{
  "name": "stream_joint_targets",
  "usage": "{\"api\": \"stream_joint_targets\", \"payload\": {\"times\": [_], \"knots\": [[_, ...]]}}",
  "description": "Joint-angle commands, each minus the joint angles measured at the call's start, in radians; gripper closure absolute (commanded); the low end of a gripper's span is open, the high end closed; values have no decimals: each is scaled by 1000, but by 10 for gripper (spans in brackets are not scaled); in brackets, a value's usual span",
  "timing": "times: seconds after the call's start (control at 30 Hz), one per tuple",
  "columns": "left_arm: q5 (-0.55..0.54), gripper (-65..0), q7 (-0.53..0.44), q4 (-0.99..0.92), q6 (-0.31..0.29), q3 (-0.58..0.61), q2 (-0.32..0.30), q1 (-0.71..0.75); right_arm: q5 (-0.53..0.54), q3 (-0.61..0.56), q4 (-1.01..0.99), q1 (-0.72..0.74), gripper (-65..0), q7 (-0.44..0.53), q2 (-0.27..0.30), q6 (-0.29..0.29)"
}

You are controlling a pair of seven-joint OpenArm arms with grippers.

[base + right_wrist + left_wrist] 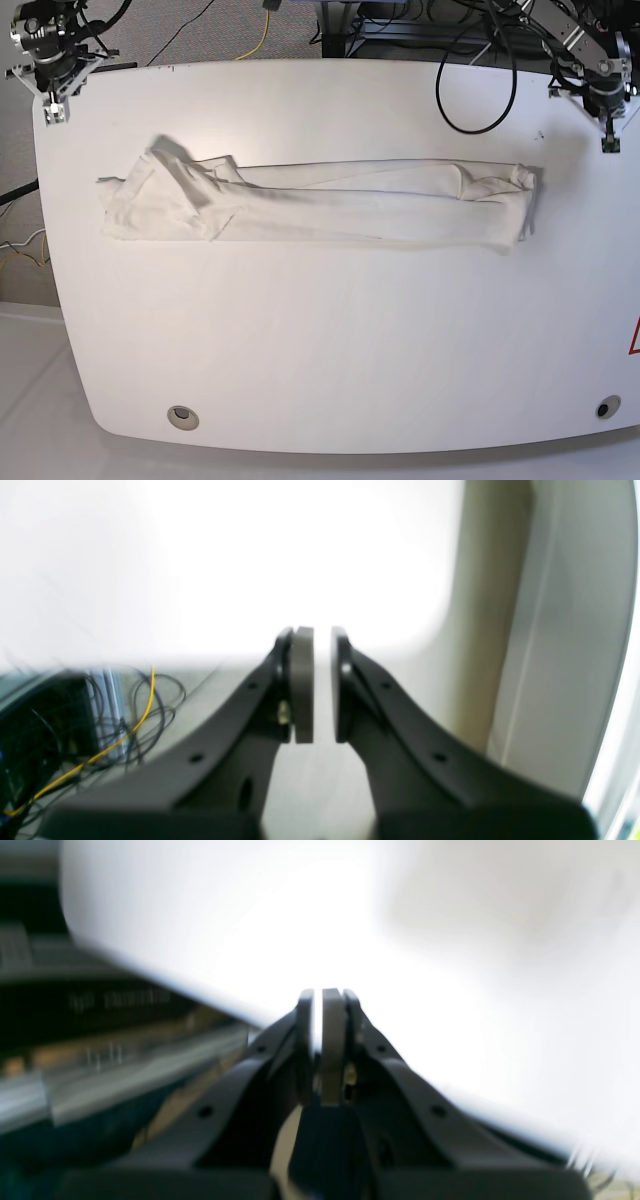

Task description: Fold the T-shirt properly

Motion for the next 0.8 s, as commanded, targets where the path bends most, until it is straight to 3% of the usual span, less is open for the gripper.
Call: {"api": "stream_joint_targets", "payload": {"times": [0.0, 0.27, 0.77], "knots": [[23, -18, -8, 17, 6, 38, -6, -42, -45, -12, 16, 37, -53, -9, 20, -3], [82, -18, -5, 17, 6, 162, 0, -118, -171, -75, 16, 120, -53, -41, 15, -3], [118, -18, -5, 7, 6, 275, 0, -135, -181, -105, 16, 135, -53, -41, -19, -3]]}}
